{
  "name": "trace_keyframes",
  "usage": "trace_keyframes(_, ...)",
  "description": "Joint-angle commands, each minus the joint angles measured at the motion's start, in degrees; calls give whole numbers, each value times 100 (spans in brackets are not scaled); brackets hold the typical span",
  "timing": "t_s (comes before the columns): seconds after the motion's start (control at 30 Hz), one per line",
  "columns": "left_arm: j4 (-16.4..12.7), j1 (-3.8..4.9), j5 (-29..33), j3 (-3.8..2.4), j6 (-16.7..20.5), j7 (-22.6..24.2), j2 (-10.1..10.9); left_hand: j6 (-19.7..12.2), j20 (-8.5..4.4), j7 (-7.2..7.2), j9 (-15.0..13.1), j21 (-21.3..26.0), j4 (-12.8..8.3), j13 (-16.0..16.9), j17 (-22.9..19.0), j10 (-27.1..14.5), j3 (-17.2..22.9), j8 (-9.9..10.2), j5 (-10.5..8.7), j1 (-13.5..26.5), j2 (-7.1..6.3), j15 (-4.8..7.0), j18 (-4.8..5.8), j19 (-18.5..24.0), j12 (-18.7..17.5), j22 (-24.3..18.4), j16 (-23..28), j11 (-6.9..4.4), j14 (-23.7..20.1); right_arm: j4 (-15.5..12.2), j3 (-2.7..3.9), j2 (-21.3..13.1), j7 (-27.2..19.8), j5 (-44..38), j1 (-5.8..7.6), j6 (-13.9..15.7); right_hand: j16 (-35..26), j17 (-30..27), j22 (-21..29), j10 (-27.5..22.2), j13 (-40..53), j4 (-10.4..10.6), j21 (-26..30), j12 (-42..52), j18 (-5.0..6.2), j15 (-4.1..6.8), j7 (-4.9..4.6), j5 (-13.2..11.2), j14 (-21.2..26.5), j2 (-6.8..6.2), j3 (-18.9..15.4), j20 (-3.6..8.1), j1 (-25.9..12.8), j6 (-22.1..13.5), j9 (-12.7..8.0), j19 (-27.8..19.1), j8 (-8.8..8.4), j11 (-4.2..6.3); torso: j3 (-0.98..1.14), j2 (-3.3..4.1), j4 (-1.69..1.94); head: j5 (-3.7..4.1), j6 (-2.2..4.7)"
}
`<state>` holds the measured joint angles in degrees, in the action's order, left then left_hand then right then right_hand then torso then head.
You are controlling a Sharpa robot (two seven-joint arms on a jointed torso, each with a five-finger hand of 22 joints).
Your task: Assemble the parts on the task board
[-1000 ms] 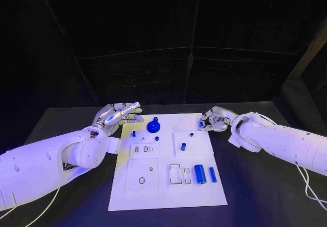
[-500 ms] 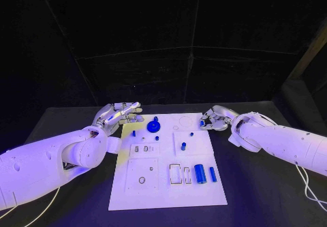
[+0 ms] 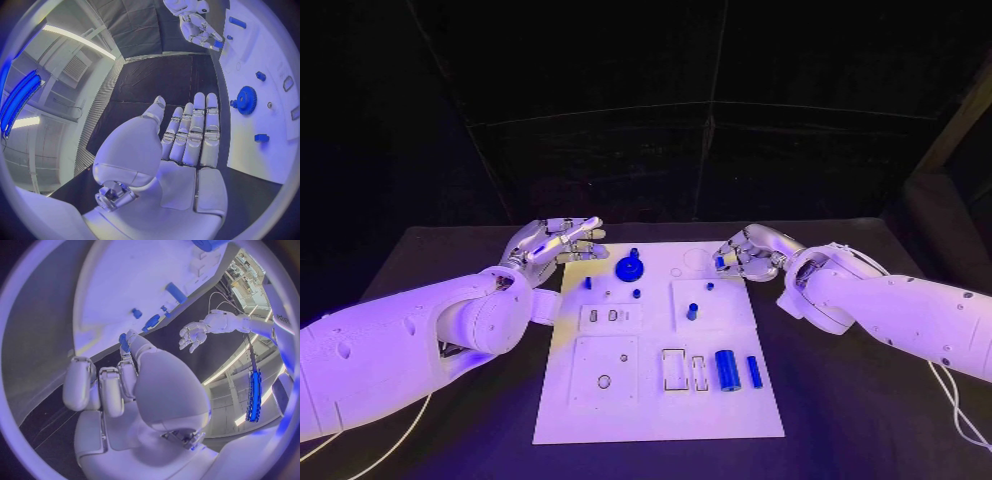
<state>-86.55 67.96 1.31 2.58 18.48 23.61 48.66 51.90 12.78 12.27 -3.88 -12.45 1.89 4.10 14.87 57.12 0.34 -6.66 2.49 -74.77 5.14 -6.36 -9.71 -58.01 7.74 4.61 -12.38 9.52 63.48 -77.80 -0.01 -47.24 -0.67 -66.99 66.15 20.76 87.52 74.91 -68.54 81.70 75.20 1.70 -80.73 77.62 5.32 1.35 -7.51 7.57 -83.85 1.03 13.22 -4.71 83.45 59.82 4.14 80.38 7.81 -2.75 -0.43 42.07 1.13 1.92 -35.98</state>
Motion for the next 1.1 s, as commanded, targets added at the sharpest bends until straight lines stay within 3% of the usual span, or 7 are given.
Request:
trace_keyframes(0.03,6,8,4,-5,-73,-40,-22,21,-1,6,4,33,-35,-8,9,39,-10,33,31,18,32,-10,-77,-30,-32,-7,37,-6,51,-374,12,69,786,-265,32,233,3,1037,-20,-20,281,2,-22,-37,-111,27,-5,70,-509,-21,55,25,-126,-6,-9,6,-24,18,-27,-36,-5,-11,2)
trace_keyframes(0.2,32,9,4,-5,-53,-98,-66,21,-1,7,4,35,-34,-8,11,40,-13,34,31,24,29,-10,-77,-32,-34,-8,38,-5,52,-807,16,255,1213,-480,48,293,-4,1025,-32,-23,274,9,-28,-45,-113,27,-4,71,-506,-32,63,24,-163,-1,-10,13,-25,18,-55,-87,11,-38,-52)
trace_keyframes(0.33,37,12,4,-5,-14,-161,-106,22,-1,8,4,35,-34,-8,11,40,-13,34,31,25,29,-10,-77,-32,-34,-9,39,-4,52,-969,16,443,1386,-610,53,330,-8,1016,-45,-23,271,18,-33,-49,-116,28,-3,79,-504,-44,70,24,-202,1,-11,21,-27,19,-91,-123,50,-61,-87)
trace_keyframes(0.47,49,14,5,-5,8,-177,-126,22,-1,8,4,35,-34,-8,11,40,-13,34,31,25,29,-10,-77,-32,-34,-9,39,-4,52,-996,14,702,1518,-775,53,331,-8,1018,-42,-22,272,20,-32,-49,-115,28,-1,93,-505,-44,79,24,-216,1,-11,21,-28,20,-116,-150,56,-125,-162)
trace_keyframes(0.7,141,27,5,-6,-12,-119,-150,26,-1,10,3,38,-33,-7,14,45,-16,34,30,32,29,-11,-77,-35,-34,-10,40,-4,54,-797,5,1224,1806,-929,26,258,-14,1008,-53,-23,268,21,-37,-56,-117,31,2,140,-502,-44,110,26,-250,3,-12,29,-32,24,-169,-179,69,-230,-231)
trace_keyframes(1.0,245,39,5,-7,17,-86,-190,26,-1,10,3,38,-33,-7,14,45,-16,34,30,32,28,-11,-77,-35,-34,-10,40,-4,54,-609,-14,1638,1949,-1119,-107,157,-17,1002,-58,-24,269,14,-39,-56,-118,32,3,154,-501,-53,120,26,-255,0,-14,32,-35,25,-145,-176,67,-323,-295)
trace_keyframes(1.1,260,40,5,-7,24,-78,-194,32,-1,8,2,40,-34,-6,16,51,-17,32,31,34,27,-11,-77,-37,-33,-11,41,-5,55,-587,-45,1706,1983,-1186,-151,161,-14,1009,-60,-22,272,9,-40,-54,-118,33,1,172,-503,-64,130,27,-267,-4,-15,34,-39,24,-146,-177,76,-355,-318)
